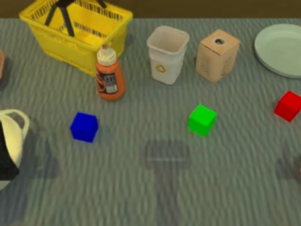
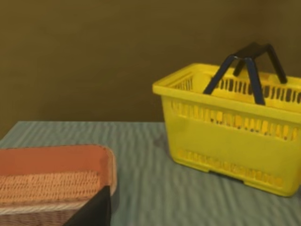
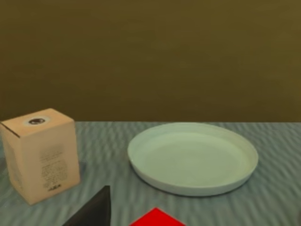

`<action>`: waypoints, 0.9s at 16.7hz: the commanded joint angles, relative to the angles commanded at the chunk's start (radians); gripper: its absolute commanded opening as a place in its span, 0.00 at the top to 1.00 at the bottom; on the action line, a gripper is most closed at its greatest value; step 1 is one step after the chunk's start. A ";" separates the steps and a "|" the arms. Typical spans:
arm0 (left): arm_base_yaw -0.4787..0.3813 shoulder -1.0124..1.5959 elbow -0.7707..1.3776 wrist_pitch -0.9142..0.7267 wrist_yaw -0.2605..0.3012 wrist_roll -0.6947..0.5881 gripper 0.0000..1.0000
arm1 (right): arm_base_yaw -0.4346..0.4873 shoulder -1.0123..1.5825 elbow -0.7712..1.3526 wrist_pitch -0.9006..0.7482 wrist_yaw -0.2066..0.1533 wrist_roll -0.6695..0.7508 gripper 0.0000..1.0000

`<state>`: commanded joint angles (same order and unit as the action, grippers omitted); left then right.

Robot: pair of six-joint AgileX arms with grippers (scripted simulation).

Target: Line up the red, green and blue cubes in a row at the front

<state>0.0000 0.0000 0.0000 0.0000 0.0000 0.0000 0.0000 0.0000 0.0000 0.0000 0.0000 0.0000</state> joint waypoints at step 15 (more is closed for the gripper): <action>0.000 0.000 0.000 0.000 0.000 0.000 0.00 | 0.026 0.910 0.781 -0.514 -0.001 -0.320 0.00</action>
<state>0.0000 0.0000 0.0000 0.0000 0.0000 0.0000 0.0261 0.9097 0.7809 -0.5143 -0.0013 -0.3196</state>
